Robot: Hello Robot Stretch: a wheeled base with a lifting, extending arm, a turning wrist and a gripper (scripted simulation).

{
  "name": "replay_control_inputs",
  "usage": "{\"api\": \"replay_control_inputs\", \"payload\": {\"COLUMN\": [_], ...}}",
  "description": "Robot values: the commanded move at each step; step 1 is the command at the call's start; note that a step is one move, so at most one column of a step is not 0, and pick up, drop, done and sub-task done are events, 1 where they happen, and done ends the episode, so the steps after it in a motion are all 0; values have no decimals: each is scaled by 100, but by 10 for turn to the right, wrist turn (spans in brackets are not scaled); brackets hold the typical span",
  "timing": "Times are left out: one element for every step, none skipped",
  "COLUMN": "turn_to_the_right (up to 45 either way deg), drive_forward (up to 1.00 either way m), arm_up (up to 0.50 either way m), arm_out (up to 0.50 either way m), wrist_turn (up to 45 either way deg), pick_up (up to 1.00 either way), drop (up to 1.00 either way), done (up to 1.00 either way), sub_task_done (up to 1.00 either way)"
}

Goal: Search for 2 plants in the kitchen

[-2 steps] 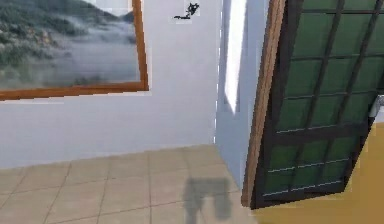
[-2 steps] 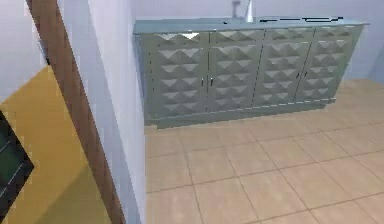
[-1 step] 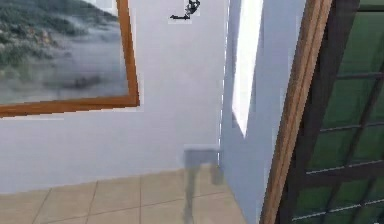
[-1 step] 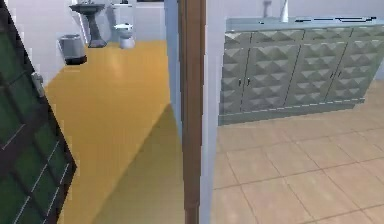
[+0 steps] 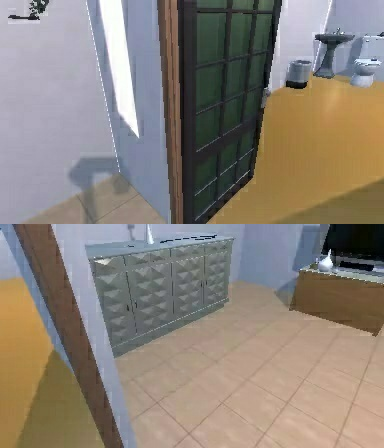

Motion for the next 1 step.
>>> {"api": "replay_control_inputs", "payload": {"turn_to_the_right": [0], "drive_forward": [50], "arm_up": [0], "arm_out": [0], "wrist_turn": [0], "pick_up": [0], "drop": [0], "done": [0], "sub_task_done": [0]}}
